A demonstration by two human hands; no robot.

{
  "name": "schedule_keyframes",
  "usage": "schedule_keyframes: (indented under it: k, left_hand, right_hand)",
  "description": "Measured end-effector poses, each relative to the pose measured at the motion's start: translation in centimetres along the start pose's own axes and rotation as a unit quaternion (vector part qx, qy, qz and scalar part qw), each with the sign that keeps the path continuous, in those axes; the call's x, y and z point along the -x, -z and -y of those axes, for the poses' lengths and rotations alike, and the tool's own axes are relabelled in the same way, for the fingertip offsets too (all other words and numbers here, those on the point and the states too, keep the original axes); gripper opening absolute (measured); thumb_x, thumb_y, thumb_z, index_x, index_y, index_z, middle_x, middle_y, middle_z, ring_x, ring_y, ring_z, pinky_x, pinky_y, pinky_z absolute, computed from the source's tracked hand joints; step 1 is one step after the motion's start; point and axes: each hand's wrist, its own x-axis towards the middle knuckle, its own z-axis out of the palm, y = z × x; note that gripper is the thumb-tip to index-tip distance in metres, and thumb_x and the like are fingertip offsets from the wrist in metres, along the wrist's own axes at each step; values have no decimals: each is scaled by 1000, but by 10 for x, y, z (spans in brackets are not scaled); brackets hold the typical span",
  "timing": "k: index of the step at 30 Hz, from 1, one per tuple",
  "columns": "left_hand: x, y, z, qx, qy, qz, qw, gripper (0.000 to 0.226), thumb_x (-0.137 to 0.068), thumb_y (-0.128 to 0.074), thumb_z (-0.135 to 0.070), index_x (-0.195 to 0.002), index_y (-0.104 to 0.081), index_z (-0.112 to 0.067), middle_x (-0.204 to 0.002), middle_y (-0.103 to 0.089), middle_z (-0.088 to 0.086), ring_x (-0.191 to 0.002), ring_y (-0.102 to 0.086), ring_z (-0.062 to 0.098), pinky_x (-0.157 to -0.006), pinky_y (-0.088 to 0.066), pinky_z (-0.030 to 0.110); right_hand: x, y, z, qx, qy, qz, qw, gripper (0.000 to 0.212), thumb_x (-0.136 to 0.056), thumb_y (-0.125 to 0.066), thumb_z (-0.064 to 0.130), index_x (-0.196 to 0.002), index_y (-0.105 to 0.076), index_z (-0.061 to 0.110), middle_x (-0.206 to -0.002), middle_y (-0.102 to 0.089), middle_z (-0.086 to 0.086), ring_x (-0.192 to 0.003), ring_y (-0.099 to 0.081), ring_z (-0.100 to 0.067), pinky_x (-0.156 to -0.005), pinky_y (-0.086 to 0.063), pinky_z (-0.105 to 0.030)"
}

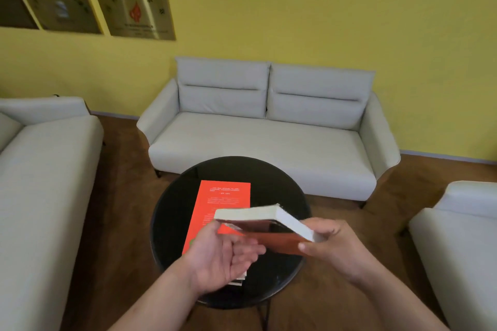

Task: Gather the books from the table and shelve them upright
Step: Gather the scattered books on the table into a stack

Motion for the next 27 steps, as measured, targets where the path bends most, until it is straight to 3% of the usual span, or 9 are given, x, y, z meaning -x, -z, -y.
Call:
schedule_keyframes:
  k: [4, 7, 10, 14, 17, 19, 22, 25, 27]
  left_hand:
    - [9, 8, 7, 96, -21, 53, 994, 46, -91, -52, -24, -124, -58, 8, -124, -63, 28, -89, -72, 40, -64, -64, 39]
    - [7, 10, 12, 76, -39, 52, 995, 48, -79, -38, -5, -124, -52, 6, -117, -61, 32, -97, -63, 45, -70, -62, 47]
    - [3, 12, 13, 22, -86, 25, 996, 53, -79, -34, -1, -126, -57, 2, -111, -66, 31, -98, -62, 44, -80, -54, 48]
    - [2, 12, 10, -60, -149, -11, 987, 54, -82, -34, 5, -122, -66, -12, -115, -68, 29, -101, -63, 42, -88, -51, 50]
    - [-3, 14, 6, -99, -171, -45, 979, 51, -85, -34, 8, -119, -66, -13, -117, -66, 30, -103, -62, 43, -88, -51, 48]
    - [-7, 18, -2, -149, -182, -78, 969, 48, -84, -37, 6, -118, -65, -12, -117, -66, 28, -109, -63, 46, -90, -51, 50]
    - [-14, 26, -21, -307, -195, -147, 920, 32, -81, -50, -5, -106, -69, -11, -101, -74, 17, -95, -72, 33, -89, -56, 51]
    - [-26, 46, -37, -456, -199, -217, 840, 15, -84, -58, -23, -89, -71, -18, -83, -75, 2, -73, -72, 13, -65, -59, 34]
    - [-40, 66, -45, -532, -197, -250, 785, 24, -81, -56, -41, -88, -72, -25, -91, -71, -2, -78, -68, 9, -71, -57, 33]
  right_hand:
    - [-1, 3, 4, 158, 154, -9, 975, 40, -81, -81, 25, -96, -73, 62, -134, -57, 30, -136, -43, 0, -110, -43, -29]
    - [-13, 2, -8, 218, 123, -44, 967, 47, -85, -78, 36, -121, -61, 62, -158, -28, 25, -150, -17, -3, -121, -30, -34]
    - [-23, -12, -15, 21, 38, -45, 998, 60, -94, -71, 23, -133, -46, 60, -152, -48, 17, -144, -42, -12, -112, -47, -44]
    - [-38, -37, -19, -218, -85, -79, 969, 61, -98, -49, -5, -134, -47, 44, -128, -69, 1, -115, -69, -25, -91, -60, -51]
    - [-58, -48, -30, -298, -148, -78, 940, 46, -101, -44, 8, -146, -48, 22, -128, -69, -10, -116, -68, -31, -103, -52, -54]
    - [-70, -57, -32, -267, -148, -52, 951, 34, -105, -44, 21, -132, -65, 18, -119, -75, -8, -110, -72, -29, -104, -51, -53]
    - [-85, -72, -29, -185, -164, -60, 967, 28, -104, -53, 18, -128, -65, 24, -110, -78, 1, -101, -75, -20, -94, -59, -46]
    - [-100, -84, -27, -143, -170, -39, 974, 33, -102, -56, 14, -133, -58, 25, -116, -74, 5, -104, -73, -15, -93, -60, -40]
    - [-107, -92, -23, -112, -183, -20, 977, 36, -102, -56, 14, -136, -54, 28, -119, -70, 7, -106, -71, -13, -86, -61, -33]
